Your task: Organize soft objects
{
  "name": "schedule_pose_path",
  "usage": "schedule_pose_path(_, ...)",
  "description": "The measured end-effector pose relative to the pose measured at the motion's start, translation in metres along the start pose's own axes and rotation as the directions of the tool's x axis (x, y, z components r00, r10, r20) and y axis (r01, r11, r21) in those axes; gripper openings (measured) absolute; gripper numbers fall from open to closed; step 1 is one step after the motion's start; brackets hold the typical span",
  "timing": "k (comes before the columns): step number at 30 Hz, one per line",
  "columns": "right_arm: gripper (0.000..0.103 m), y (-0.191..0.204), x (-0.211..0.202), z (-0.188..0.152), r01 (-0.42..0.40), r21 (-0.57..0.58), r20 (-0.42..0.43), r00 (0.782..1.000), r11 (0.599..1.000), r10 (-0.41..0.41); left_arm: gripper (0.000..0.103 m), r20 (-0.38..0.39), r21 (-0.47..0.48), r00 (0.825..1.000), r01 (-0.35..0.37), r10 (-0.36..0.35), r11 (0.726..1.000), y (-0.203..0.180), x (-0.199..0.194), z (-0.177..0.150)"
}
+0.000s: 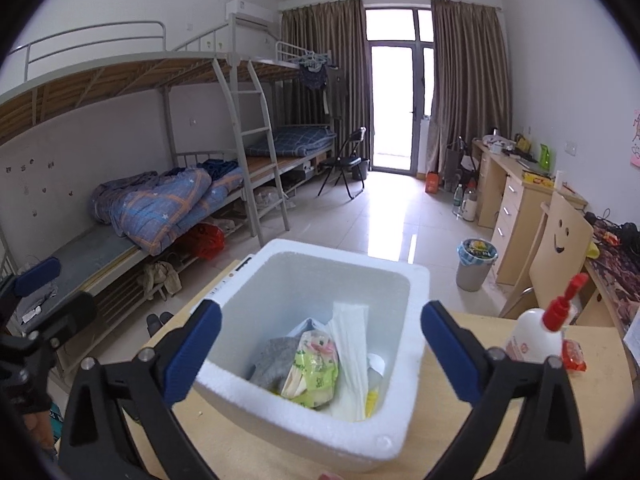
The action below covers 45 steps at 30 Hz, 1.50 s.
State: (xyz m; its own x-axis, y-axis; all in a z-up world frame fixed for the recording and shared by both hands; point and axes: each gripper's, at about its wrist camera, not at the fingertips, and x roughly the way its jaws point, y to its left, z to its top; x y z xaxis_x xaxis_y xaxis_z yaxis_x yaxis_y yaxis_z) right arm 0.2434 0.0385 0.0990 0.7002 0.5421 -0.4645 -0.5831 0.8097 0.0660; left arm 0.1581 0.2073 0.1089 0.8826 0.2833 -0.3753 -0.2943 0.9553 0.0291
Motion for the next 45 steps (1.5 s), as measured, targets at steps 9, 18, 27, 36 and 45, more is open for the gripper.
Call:
schedule_pose_path(9, 0.103, -0.005, -0.045, -0.007, 0.019, 0.010, 0.062, 0.998, 1.000, -0.020, 0.102, 0.022, 0.029, 0.999, 0.043, -0.044, 0.999, -0.023, -0.022, 0.004)
schedule_pose_path(18, 0.103, -0.013, -0.090, -0.019, 0.072, 0.007, 0.107, 0.992, 0.997, -0.072, 0.102, 0.048, 0.056, 0.994, 0.100, -0.103, 0.993, -0.050, -0.052, 0.007)
schedule_pose_path(27, 0.103, -0.015, -0.134, -0.037, 0.121, 0.006, 0.154, 0.981, 0.993, -0.121, 0.102, 0.084, 0.084, 0.987, 0.131, -0.138, 0.988, -0.072, -0.092, 0.001)
schedule_pose_path(36, 0.103, -0.008, -0.175, -0.062, 0.147, 0.002, 0.197, 0.970, 0.989, -0.144, 0.102, 0.117, 0.089, 0.982, 0.141, -0.151, 0.986, -0.083, -0.133, -0.012)
schedule_pose_path(45, 0.103, 0.005, -0.213, -0.087, 0.181, 0.008, 0.260, 0.949, 0.983, -0.177, 0.102, 0.174, 0.083, 0.973, 0.142, -0.154, 0.986, -0.084, -0.176, -0.030)
